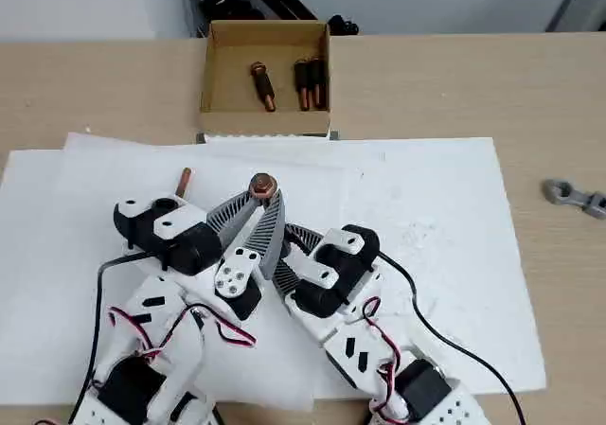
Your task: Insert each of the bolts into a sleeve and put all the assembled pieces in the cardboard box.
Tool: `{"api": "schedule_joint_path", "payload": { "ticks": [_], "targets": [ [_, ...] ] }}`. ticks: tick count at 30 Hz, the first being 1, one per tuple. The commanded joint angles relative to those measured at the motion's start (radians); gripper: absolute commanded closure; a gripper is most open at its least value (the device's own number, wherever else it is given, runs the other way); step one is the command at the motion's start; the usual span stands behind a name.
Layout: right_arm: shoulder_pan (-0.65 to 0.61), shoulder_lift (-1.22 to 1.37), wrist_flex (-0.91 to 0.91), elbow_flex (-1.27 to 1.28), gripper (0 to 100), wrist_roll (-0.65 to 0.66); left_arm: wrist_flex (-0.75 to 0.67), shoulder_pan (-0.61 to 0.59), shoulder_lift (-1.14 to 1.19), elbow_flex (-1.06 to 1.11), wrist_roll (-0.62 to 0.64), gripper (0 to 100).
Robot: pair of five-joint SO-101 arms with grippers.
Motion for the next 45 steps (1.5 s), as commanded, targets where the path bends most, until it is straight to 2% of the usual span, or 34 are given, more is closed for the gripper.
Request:
{"api": "schedule_joint_path", "payload": {
  "ticks": [1, 17, 24, 30, 35, 45],
  "targets": [
    [0.005, -0.008, -0.013, -0.011, 99.5, 0.011, 0.008, 0.0, -0.011, -0.012, -0.029, 100],
    [0.005, -0.008, -0.013, -0.011, 99.5, 0.011, 0.037, 0.0, -0.009, -0.019, -0.04, 99],
    [0.005, -0.008, -0.013, -0.011, 99.5, 0.012, 0.044, 0.0, -0.009, -0.015, -0.034, 94],
    [0.005, -0.008, -0.013, -0.011, 99.5, 0.012, 0.14, 0.002, -0.011, -0.031, -0.032, 87],
    [0.005, -0.008, -0.013, -0.011, 99.5, 0.012, 0.238, -0.002, -0.011, -0.099, 0.02, 82],
    [0.005, -0.008, -0.013, -0.011, 99.5, 0.012, 0.338, -0.003, -0.011, -0.163, -0.048, 82]
  ]
}}
